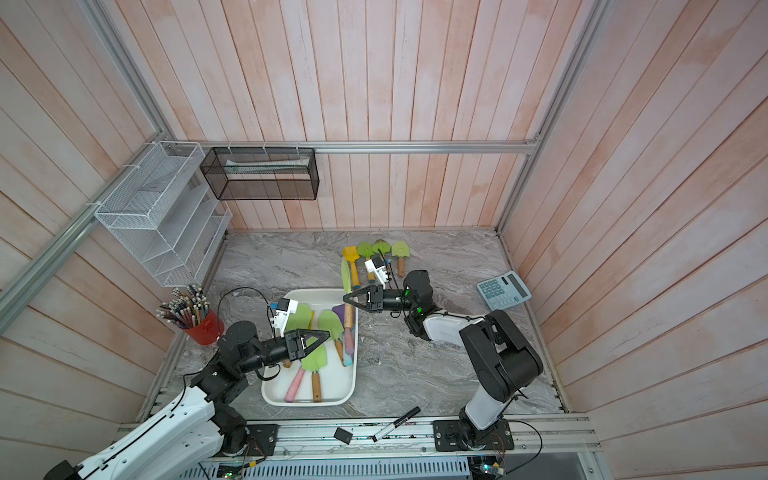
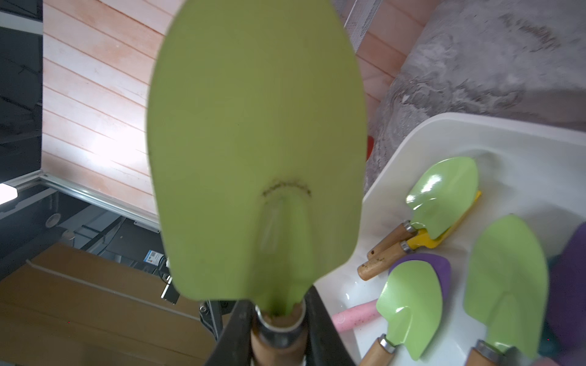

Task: Take the shovel out of the storage box
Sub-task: Place the shovel at the center of the board.

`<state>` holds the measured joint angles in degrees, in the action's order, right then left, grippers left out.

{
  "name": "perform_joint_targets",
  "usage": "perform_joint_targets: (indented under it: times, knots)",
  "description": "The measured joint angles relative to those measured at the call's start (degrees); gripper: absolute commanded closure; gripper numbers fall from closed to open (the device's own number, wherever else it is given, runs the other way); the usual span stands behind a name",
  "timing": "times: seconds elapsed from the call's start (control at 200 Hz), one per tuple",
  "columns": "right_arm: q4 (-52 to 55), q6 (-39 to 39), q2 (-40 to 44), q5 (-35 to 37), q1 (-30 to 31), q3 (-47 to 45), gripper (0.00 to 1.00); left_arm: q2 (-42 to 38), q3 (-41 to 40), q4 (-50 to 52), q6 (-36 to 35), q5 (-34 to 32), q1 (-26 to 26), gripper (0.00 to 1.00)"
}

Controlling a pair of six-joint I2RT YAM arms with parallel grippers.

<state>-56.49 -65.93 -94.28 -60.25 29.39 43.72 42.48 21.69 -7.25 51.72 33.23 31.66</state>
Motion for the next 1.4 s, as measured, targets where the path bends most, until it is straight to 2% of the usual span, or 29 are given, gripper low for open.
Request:
perform_joint_targets:
  times: [0.23,0.365,0.555,0.795,0.985,1.155,1.4]
  knots:
    - [21.27,11.67,1.53,4.90,-9.84,5.46,0.78,3.69,4.17,12.92,-4.02,-8.02,0.00,0.42]
    - [36.48,20.74,1.66,12.87,-13.84,10.40,0.78,4.72,4.50,19.39,-5.49,-11.93,0.39,0.42]
    - [50.53,29.75,0.07,24.63,-15.08,17.92,0.78,4.61,4.83,24.57,-6.12,-16.70,3.50,0.42]
    - [62.25,37.83,-9.16,41.88,-15.61,29.00,0.78,5.92,5.64,27.82,-6.51,-20.76,6.91,0.42]
    - [68.83,42.03,-17.62,51.41,-18.12,38.12,0.78,3.78,5.62,28.81,-6.51,-21.97,7.58,0.42]
    - [72.43,44.02,-24.85,56.08,-20.11,45.83,0.78,2.99,4.63,28.41,-6.43,-21.84,7.65,0.42]
    - [75.95,44.94,-32.44,57.20,-19.82,53.35,0.78,1.51,2.67,28.48,-6.03,-21.68,7.69,0.42]
